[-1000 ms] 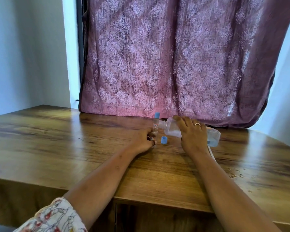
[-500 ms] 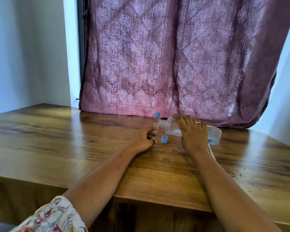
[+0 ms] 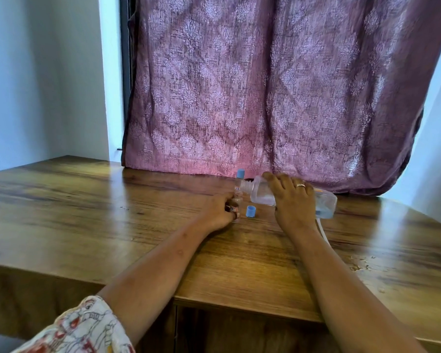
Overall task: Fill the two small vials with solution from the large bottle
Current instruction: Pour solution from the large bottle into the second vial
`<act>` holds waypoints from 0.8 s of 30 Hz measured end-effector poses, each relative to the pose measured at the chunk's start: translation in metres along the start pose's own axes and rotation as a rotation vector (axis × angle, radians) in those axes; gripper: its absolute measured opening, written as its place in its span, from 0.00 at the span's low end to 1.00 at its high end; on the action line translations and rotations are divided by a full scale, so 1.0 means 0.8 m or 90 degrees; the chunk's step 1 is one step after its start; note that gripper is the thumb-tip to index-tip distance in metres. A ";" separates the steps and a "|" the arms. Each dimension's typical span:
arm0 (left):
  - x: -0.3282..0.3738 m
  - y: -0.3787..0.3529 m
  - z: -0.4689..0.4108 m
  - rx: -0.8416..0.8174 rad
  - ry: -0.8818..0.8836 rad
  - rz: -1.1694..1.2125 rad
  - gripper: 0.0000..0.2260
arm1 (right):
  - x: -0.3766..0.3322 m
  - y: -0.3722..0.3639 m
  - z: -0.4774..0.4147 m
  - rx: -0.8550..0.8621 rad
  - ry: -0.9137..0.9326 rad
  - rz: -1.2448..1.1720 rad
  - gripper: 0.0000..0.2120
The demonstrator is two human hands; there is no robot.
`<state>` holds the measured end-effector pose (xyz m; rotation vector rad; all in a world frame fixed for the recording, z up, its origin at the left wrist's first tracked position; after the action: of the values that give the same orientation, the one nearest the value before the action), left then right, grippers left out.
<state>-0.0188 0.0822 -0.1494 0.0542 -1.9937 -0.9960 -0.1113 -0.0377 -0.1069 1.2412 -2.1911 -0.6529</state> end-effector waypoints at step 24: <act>-0.001 0.003 0.002 0.004 0.023 0.008 0.24 | 0.000 0.000 -0.001 0.038 0.017 -0.018 0.40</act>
<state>-0.0188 0.0853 -0.1490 0.0631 -1.9621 -0.9744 -0.1106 -0.0383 -0.1060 1.3055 -2.1899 -0.5831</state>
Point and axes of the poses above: each hand's wrist, its own z-axis away from the middle knuckle, its own y-axis out of the back of the hand, x = y × z, the point moved 7 cm from there along -z, towards the middle knuckle, and after that the axes turned 1 degree about -z, right-handed, at the moved point
